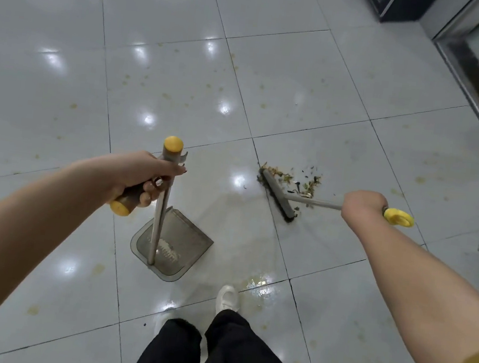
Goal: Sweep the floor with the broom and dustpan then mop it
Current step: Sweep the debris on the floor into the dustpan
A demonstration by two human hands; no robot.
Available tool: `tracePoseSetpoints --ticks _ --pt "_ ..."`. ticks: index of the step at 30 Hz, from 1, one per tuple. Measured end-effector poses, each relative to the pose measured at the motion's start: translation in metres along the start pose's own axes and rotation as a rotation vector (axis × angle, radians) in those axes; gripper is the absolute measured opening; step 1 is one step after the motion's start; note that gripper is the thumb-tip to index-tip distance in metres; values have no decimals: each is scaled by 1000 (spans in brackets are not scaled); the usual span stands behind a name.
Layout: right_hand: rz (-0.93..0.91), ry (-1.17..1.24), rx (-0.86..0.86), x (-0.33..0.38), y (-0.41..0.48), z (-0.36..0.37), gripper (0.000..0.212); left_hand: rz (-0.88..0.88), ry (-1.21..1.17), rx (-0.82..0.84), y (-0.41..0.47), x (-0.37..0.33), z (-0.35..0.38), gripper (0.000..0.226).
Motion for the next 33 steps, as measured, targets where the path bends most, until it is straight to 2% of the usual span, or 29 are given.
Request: tracePoseSetpoints --ticks 4,7,15,21,28,33 --pt "42 198 -22 -40 11 0 21 5 -21 15 7 -37 7 30" --pt "33 348 -7 -43 19 -4 18 5 -26 28 11 -62 11 29" --pt "-39 592 119 24 60 -40 20 36 4 79 31 -137 -5 30" --pt "54 576 211 31 89 -62 23 42 98 147 59 -190 -7 35" --pt "179 547 270 -28 97 -49 29 71 199 149 75 -240 -5 35" --pt "194 529 263 -52 109 -55 30 77 247 122 79 -272 6 36"
Point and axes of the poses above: each hand's wrist, its own y-axis towards the middle knuckle, its own z-axis out of the palm, x = y × z, the point moved 5 cm from there along y, towards the middle knuckle, and after that the axes turned 7 degrees about -z, right-handed, at the moved point
